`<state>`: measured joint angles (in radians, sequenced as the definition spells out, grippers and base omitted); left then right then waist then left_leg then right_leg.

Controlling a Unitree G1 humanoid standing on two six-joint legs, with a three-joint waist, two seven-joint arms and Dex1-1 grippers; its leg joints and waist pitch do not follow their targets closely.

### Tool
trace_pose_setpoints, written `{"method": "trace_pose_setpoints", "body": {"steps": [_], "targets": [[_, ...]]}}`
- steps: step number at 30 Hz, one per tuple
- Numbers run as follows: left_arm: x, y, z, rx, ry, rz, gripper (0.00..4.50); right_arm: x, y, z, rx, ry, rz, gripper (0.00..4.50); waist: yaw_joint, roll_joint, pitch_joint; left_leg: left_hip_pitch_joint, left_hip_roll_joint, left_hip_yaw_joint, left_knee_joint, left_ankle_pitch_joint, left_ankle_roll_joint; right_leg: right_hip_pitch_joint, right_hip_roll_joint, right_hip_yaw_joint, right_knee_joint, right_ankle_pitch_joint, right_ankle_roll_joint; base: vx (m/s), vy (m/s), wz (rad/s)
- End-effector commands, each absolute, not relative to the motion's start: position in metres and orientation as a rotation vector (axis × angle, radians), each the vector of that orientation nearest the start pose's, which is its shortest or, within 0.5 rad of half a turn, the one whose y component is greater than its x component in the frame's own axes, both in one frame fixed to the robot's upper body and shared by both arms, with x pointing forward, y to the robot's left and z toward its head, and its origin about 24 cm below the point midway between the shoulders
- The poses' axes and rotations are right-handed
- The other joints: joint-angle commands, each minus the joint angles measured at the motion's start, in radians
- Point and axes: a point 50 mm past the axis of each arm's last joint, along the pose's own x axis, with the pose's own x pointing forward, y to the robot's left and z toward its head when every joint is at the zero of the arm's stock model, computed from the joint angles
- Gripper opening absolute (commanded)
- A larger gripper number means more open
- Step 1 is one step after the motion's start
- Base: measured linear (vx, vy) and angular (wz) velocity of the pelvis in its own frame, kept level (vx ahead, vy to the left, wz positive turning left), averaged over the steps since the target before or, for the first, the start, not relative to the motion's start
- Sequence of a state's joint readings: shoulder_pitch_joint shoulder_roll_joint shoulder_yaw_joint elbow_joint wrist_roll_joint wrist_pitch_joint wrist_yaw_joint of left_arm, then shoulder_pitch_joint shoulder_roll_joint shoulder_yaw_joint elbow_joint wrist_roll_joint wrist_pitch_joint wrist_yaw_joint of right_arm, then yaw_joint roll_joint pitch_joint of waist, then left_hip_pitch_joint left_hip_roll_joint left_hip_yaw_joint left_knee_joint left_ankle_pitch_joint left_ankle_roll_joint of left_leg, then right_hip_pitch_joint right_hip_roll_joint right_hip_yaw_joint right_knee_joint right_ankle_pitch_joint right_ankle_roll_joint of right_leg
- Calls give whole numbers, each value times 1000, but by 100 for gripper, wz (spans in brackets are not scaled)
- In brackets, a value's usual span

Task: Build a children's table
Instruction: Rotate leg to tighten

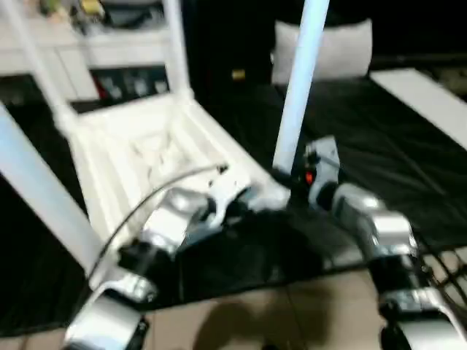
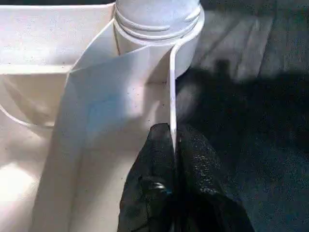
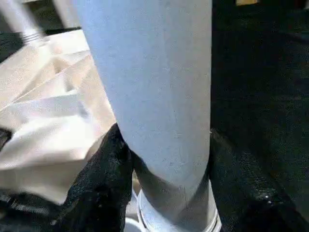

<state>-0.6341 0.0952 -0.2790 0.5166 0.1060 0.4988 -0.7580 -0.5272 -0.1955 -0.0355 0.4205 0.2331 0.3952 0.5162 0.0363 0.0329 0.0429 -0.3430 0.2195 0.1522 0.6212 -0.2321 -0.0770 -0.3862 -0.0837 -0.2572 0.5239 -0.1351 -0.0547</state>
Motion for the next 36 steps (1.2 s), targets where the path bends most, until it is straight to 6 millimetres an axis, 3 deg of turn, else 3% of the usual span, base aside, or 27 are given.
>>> {"method": "trace_pose_setpoints", "body": {"steps": [1, 2, 3, 4, 5, 6, 9, 10, 12, 14, 16, 17, 19, 25, 26, 36], "targets": [[322, 37, 65, 257, 451, -1102, 0, 340, -143, 63, 143, 288, 521, 263, 6, 11, -76, -9, 105, -51, -98, -238, 95, 79, -93, 97, -27, -320, 87, 0, 0, 0], [322, 38, 65, 270, 447, -1113, 0, 340, -142, 64, 156, 281, 526, 265, 5, 0, -68, 5, 77, -34, -91, -270, 68, 61, -104, 111, -41, -314, 39, 0, 0, 0], [321, 42, 64, 303, 442, -1134, 0, 338, -142, 67, 144, 269, 556, 273, 9, -24, -61, 14, -8, 2, -59, -232, 40, 48, -101, 94, -83, -475, 49, 0, 0, 0], [321, 44, 63, 316, 441, -1144, 0, 337, -143, 67, 135, 263, 575, 285, 19, -28, -60, 18, -34, 16, -51, -202, 47, 44, -95, 88, -91, -551, 70, 0, 0, 0], [321, 47, 62, 328, 443, -1143, 0, 336, -144, 69, 124, 254, 594, 297, 34, -21, -67, 6, -29, 15, -61, -148, 81, 59, -99, 93, -89, -575, 92, 0, 0, 0], [321, 50, 62, 340, 442, -1146, 0, 335, -145, 70, 111, 243, 618, 305, 44, -14, -75, -3, -10, 5, -70, -98, 96, 63, -87, 89, -81, -508, 97, 0, 0, 0], [320, 57, 61, 381, 439, -1178, 0, 333, -153, 73, 75, 229, 668, 329, 63, -7, -84, -6, 18, -10, -71, -27, 101, 57, -87, 100, -50, -329, 51, 0, 0, 0], [320, 58, 60, 391, 439, -1190, 0, 332, -156, 74, 64, 227, 678, 340, 63, -7, -84, -6, 18, -10, -71, -27, 101, 57, -87, 100, -50, -329, 51, 0, 0, 0], [318, 64, 59, 417, 445, -1224, 0, 330, -165, 77, 29, 222, 715, 355, 77, -8, -87, -9, 22, -10, -68, 9, 116, 57, -93, 109, -33, -262, 0, 0, 0, 0], [318, 67, 59, 429, 447, -1237, 0, 329, -169, 78, 14, 219, 738, 384, 85, -8, -86, -11, 21, -7, -67, 15, 118, 58, -96, 110, -32, -262, -8, 0, 0, 0], [317, 70, 59, 446, 449, -1266, 0, 327, -173, 81, -14, 210, 778, 393, 91, -9, -85, -10, 21, -7, -68, 10, 118, 59, -96, 109, -34, -275, -5, 0, 0, 0], [314, 77, 59, 501, 446, -1349, 0, 319, -180, 85, -76, 219, 903, 398, 95, -9, -83, -10, 22, -6, -69, -3, 118, 59, -94, 108, -38, -295, 2, 0, 0, 0], [311, 82, 59, 543, 443, -1417, 0, 312, -185, 87, -118, 247, 992, 427, 105, -10, -81, -9, 21, -4, -69, -22, 120, 59, -92, 109, -40, -318, 24, 0, 0, 0], [301, 94, 59, 655, 470, -1602, 0, 294, -189, 88, -183, 298, 1246, 427, 122, -12, -78, -5, 22, -3, -72, -66, 101, 55, -89, 104, -51, -385, 56, 0, 0, 0], [300, 95, 59, 665, 476, -1626, 0, 292, -188, 89, -175, 301, 1276, 403, 123, -13, -79, -6, 24, -4, -71, -61, 97, 55, -90, 104, -49, -377, 51, 0, 0, 0], [292, 96, 59, 707, 482, -1750, 0, 274, -179, 82, -99, 367, 1493, 331, 136, -16, -79, -8, 21, -3, -71, -60, 83, 56, -89, 101, -52, -394, 62, 0, 0, 0]]}}
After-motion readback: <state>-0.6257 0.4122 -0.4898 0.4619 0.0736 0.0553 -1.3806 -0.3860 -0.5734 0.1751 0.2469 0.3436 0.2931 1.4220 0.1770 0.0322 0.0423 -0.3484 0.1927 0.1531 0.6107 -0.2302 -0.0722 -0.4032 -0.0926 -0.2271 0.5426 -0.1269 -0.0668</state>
